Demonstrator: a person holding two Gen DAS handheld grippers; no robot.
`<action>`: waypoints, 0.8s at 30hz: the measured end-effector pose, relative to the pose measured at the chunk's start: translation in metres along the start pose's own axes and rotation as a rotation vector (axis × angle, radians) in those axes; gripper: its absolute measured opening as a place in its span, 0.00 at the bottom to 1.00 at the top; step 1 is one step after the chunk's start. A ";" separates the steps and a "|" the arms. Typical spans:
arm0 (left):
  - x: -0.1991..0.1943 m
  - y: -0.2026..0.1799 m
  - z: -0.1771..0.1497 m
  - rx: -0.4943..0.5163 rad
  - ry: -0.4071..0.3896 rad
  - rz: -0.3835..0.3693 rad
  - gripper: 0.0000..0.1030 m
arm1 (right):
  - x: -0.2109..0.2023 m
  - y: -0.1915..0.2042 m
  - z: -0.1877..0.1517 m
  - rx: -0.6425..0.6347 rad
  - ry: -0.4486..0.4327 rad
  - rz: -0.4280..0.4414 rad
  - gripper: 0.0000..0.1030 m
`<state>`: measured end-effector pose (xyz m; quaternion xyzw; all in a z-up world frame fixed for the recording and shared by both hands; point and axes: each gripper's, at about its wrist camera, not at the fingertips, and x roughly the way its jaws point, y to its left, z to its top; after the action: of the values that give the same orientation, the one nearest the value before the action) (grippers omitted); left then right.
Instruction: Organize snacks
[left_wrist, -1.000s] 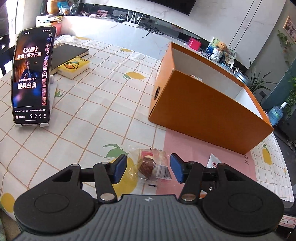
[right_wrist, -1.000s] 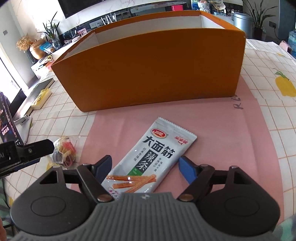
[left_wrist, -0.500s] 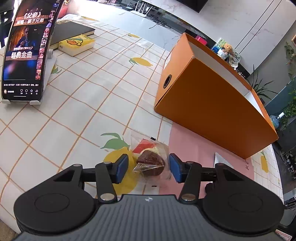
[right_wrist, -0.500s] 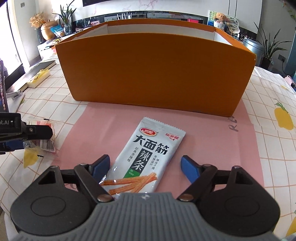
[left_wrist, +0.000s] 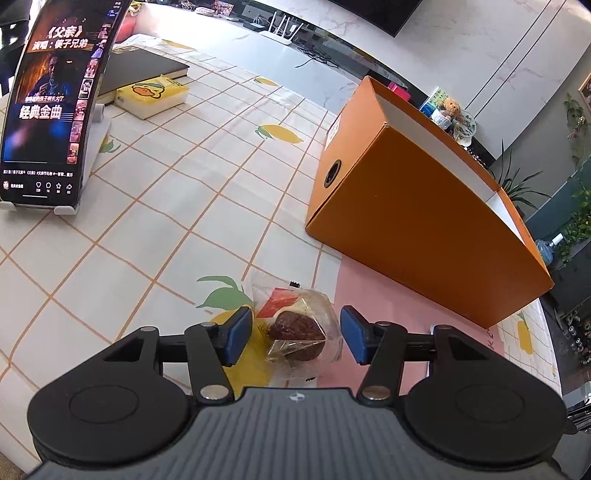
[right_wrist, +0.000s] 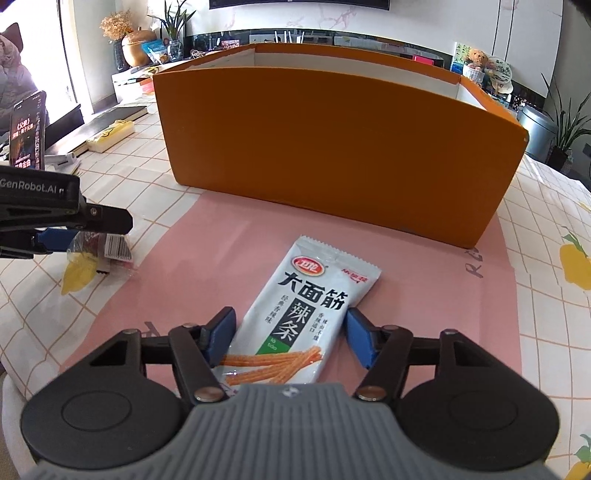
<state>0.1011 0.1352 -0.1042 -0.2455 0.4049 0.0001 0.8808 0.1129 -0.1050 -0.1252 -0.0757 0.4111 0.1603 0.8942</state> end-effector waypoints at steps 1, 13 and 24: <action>0.000 -0.001 0.000 0.004 0.000 0.000 0.62 | -0.001 -0.001 0.000 0.005 0.007 -0.005 0.62; 0.001 -0.003 -0.001 0.031 0.001 0.000 0.64 | 0.013 -0.006 0.023 0.247 0.089 -0.103 0.73; 0.003 -0.007 -0.004 0.047 0.007 0.000 0.48 | 0.004 0.009 0.011 0.116 0.049 -0.084 0.50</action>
<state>0.1015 0.1267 -0.1055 -0.2248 0.4079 -0.0102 0.8849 0.1202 -0.0931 -0.1214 -0.0449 0.4378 0.0964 0.8928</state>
